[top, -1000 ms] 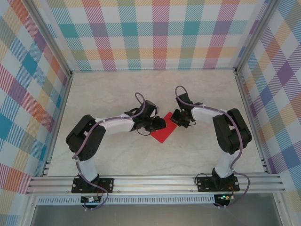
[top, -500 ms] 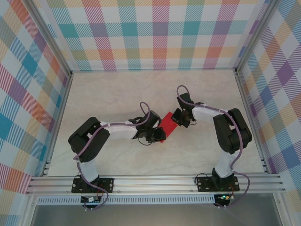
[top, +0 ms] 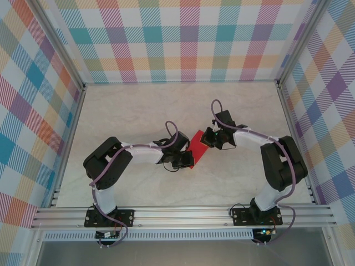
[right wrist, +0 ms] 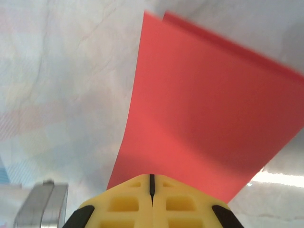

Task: Fold a paper plane with a square sheet of paper (pick it up from the middle)
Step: Fold the square sheet of paper in half at the center of the table.

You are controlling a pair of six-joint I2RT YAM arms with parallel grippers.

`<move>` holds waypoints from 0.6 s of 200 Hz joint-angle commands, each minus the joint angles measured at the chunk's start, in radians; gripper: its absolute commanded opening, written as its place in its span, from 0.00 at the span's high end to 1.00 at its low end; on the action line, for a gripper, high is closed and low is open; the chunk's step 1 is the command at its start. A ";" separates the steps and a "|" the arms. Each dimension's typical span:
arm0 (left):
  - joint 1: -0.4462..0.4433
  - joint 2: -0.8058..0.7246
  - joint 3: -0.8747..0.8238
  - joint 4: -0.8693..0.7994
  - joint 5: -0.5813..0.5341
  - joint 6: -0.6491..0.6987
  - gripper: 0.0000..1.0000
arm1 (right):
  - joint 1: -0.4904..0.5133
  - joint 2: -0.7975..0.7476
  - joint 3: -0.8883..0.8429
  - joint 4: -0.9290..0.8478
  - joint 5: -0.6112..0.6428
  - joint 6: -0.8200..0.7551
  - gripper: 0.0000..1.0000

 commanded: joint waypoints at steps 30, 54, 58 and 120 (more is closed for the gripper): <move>-0.012 0.041 -0.002 -0.089 -0.058 0.009 0.94 | 0.013 -0.023 -0.104 0.033 -0.192 -0.107 1.00; -0.012 0.045 0.004 -0.096 -0.061 0.010 0.94 | 0.032 -0.005 -0.105 0.027 -0.220 -0.136 1.00; -0.011 0.045 0.005 -0.097 -0.062 0.011 0.95 | 0.033 0.000 -0.107 0.024 -0.221 -0.137 1.00; -0.013 0.052 0.004 -0.105 -0.069 0.004 0.95 | 0.049 0.080 -0.123 0.041 -0.229 -0.165 1.00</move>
